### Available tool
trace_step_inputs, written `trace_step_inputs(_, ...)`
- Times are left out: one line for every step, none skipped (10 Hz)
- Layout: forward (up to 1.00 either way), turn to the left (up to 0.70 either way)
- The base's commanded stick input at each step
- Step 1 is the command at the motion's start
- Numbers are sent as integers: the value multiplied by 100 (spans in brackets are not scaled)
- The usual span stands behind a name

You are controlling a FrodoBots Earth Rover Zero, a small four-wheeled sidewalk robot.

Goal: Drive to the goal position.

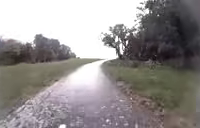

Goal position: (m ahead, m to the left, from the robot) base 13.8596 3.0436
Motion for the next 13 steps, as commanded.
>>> trace_step_inputs(100,0)
trace_step_inputs(100,0)
trace_step_inputs(100,0)
trace_step_inputs(100,27)
trace_step_inputs(100,27)
trace_step_inputs(100,27)
trace_step_inputs(100,27)
trace_step_inputs(100,27)
trace_step_inputs(100,27)
trace_step_inputs(100,27)
trace_step_inputs(100,0)
trace_step_inputs(100,0)
trace_step_inputs(100,0)
